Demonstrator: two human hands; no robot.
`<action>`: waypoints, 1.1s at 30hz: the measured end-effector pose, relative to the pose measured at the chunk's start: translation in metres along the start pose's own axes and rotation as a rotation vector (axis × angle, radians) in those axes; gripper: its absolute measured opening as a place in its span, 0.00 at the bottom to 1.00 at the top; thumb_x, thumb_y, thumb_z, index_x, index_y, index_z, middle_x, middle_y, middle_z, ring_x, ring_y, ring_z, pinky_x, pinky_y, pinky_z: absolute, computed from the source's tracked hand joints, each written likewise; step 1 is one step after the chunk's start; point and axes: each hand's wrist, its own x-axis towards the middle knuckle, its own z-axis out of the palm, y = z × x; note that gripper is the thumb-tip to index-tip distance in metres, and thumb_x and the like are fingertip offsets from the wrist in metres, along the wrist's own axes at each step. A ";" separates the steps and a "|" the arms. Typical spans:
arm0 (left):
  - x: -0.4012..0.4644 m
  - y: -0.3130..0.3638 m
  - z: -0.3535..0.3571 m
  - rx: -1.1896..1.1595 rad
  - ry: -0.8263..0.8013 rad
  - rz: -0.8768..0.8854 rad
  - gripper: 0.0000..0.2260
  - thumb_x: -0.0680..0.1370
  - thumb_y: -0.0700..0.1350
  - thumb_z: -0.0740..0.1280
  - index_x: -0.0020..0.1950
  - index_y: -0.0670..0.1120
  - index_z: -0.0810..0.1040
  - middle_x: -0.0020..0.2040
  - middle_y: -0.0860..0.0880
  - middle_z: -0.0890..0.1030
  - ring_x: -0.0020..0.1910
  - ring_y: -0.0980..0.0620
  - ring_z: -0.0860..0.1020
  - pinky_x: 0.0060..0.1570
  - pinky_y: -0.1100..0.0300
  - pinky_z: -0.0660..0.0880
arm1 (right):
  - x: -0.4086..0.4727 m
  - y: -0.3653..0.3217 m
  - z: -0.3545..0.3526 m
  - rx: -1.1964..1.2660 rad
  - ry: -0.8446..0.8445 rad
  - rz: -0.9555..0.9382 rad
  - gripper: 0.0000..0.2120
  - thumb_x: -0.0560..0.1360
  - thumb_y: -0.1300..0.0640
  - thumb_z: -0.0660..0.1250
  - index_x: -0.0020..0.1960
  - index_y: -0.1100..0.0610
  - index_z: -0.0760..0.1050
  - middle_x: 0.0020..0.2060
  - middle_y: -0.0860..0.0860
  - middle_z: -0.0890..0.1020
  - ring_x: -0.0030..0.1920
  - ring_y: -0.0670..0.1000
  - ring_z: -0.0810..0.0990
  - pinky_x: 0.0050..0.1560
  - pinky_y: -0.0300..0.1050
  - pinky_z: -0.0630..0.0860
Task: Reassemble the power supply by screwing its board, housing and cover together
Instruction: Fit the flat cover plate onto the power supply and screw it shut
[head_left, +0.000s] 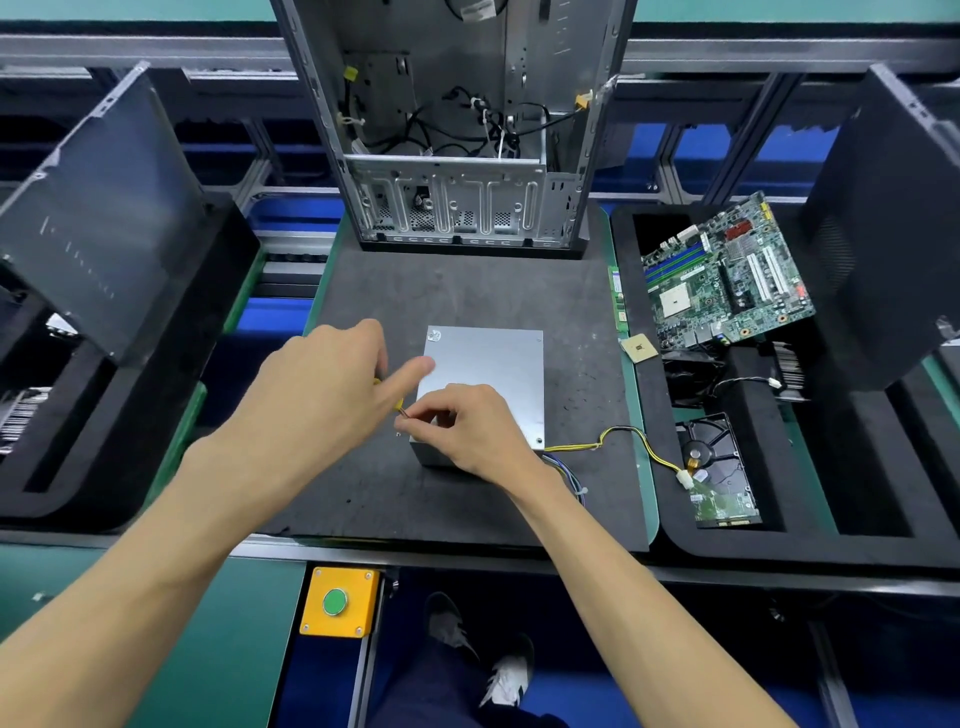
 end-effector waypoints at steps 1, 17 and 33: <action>0.001 -0.001 0.000 -0.013 -0.002 -0.035 0.19 0.79 0.63 0.62 0.41 0.47 0.73 0.33 0.49 0.75 0.33 0.45 0.75 0.33 0.54 0.71 | 0.000 0.000 0.000 0.006 0.002 0.003 0.04 0.75 0.45 0.74 0.46 0.44 0.86 0.31 0.32 0.78 0.36 0.42 0.76 0.39 0.39 0.69; 0.008 -0.007 0.006 -0.104 -0.069 0.065 0.11 0.80 0.51 0.65 0.40 0.50 0.69 0.33 0.53 0.80 0.27 0.54 0.71 0.29 0.56 0.71 | -0.001 -0.002 0.000 -0.008 -0.013 -0.001 0.05 0.75 0.44 0.74 0.46 0.44 0.85 0.36 0.40 0.82 0.38 0.43 0.77 0.42 0.43 0.75; 0.015 -0.007 0.008 -0.139 -0.087 0.073 0.10 0.80 0.49 0.65 0.40 0.49 0.69 0.35 0.52 0.82 0.25 0.54 0.71 0.32 0.54 0.76 | -0.004 -0.012 -0.005 -0.047 -0.059 -0.011 0.07 0.78 0.45 0.71 0.46 0.46 0.85 0.30 0.39 0.78 0.38 0.43 0.75 0.42 0.43 0.72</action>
